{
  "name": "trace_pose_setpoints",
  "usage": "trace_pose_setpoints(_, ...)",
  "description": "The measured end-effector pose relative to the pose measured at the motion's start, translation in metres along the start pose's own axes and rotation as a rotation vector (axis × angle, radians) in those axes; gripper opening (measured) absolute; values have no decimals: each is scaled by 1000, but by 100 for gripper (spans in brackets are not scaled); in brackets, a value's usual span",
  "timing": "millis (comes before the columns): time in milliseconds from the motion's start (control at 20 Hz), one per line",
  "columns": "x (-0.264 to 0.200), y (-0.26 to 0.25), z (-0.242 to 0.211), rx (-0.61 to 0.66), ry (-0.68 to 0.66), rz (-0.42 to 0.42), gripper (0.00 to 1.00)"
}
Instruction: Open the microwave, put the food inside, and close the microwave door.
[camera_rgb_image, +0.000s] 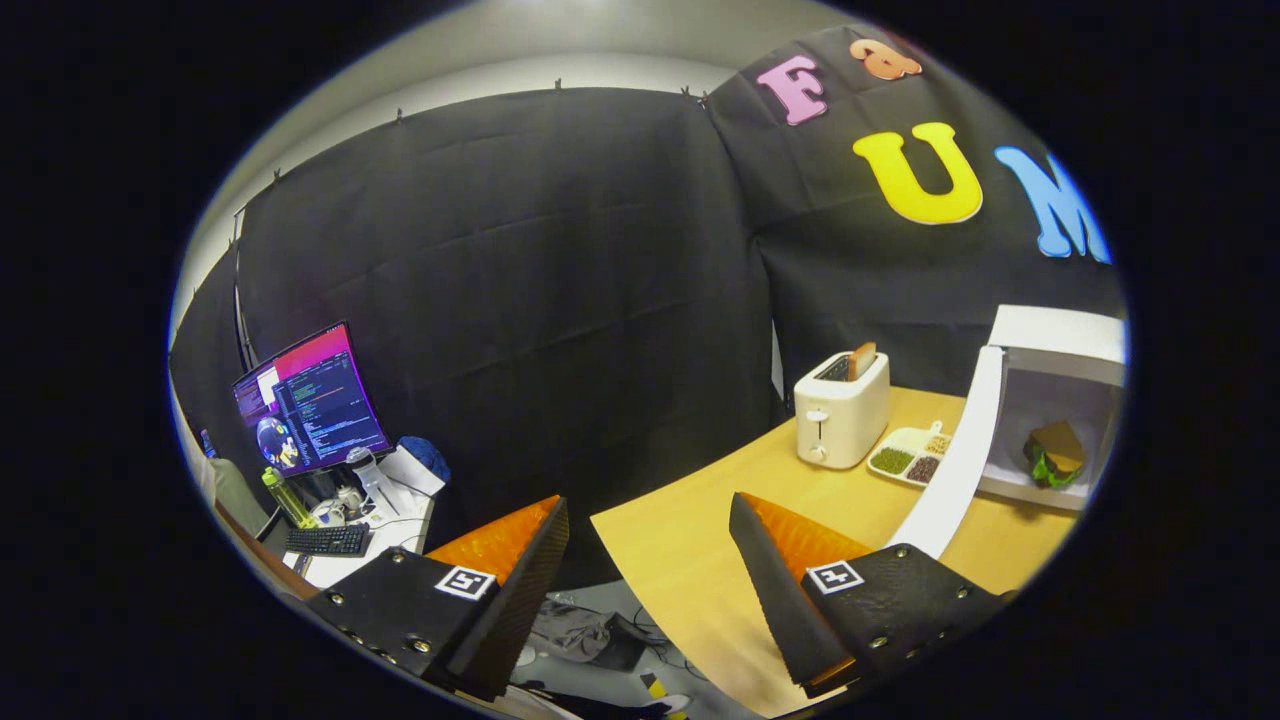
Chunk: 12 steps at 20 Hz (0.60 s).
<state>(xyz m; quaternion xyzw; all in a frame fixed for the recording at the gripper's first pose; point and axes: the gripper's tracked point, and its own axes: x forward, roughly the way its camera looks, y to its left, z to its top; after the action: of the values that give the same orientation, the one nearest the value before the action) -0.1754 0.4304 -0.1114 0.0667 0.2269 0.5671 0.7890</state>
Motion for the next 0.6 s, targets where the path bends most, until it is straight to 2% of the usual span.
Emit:
trace_pose_setpoints(100,7,-8,-15,1,22,-18,93)
trace_pose_setpoints(300,15,-33,-40,20,53,-109,54)
trace_pose_setpoints(350,16,-41,-43,31,53,-139,32)
trace_pose_setpoints(400,16,-54,-44,41,47,-194,22)
trace_pose_setpoints(450,15,-67,-43,50,37,-243,5)
trace_pose_setpoints(500,16,-72,-45,67,42,-254,1)
trace_pose_setpoints(600,14,-69,-50,104,47,-259,1)
